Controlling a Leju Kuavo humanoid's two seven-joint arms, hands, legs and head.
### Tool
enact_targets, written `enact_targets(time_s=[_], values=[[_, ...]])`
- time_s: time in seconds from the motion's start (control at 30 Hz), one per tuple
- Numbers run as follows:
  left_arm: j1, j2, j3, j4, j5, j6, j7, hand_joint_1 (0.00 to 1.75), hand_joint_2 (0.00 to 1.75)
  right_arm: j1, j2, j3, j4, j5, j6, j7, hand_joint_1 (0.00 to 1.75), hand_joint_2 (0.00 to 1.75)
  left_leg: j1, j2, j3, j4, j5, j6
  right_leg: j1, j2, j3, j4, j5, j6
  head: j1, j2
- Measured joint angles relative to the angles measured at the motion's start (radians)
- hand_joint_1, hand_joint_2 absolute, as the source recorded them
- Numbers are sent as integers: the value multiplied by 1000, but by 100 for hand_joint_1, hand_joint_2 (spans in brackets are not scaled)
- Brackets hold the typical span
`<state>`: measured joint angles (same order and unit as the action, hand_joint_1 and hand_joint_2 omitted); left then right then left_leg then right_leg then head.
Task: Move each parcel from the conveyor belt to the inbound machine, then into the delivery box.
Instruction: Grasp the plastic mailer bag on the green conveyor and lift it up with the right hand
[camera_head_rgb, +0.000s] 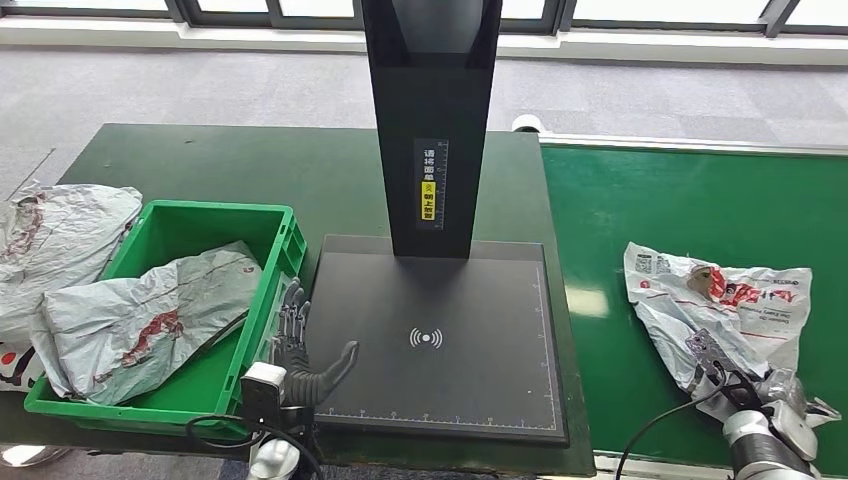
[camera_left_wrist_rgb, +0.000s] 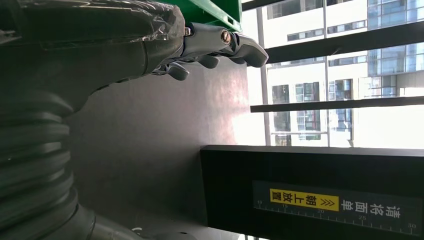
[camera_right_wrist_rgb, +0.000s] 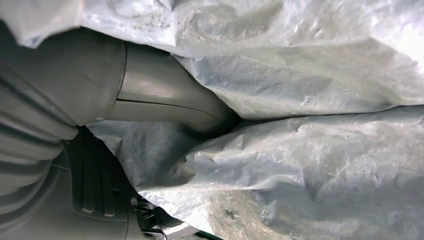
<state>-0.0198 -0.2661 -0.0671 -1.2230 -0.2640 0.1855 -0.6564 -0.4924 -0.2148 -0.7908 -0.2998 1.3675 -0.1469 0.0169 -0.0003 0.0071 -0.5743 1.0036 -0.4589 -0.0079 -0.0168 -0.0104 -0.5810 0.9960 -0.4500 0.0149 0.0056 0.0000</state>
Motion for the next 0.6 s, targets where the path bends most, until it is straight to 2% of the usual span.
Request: enact_targets(time_s=[0.27, 0.37, 0.47, 0.6], values=[[0, 0, 1, 0, -1, -2, 0, 0, 175, 0, 5, 0, 0, 0, -6, -4, 175, 175, 0, 0, 0, 0, 0, 0, 0, 0, 0, 0, 0, 0, 0, 0], [0, -2, 6, 0, -8, -5, 0, 0, 175, 0, 9, -1, 0, 0, -46, -14, 175, 175, 0, 0, 0, 0, 0, 0, 0, 0, 0, 0, 0, 0, 0, 0], [2, -5, 12, 0, -21, -6, 0, 0, 175, 0, 20, -2, -4, 10, -166, -50, 175, 175, -1, -1, -3, 0, 0, 0, -1, -1, 0, 0, 0, 0, 0, 0], [5, -10, 31, 0, -45, -16, 0, 0, 175, 3, 85, 10, -73, 21, -434, -211, 175, 175, 0, -1, -6, 0, 1, 0, 0, -1, -1, 1, 0, 0, 0, 0]])
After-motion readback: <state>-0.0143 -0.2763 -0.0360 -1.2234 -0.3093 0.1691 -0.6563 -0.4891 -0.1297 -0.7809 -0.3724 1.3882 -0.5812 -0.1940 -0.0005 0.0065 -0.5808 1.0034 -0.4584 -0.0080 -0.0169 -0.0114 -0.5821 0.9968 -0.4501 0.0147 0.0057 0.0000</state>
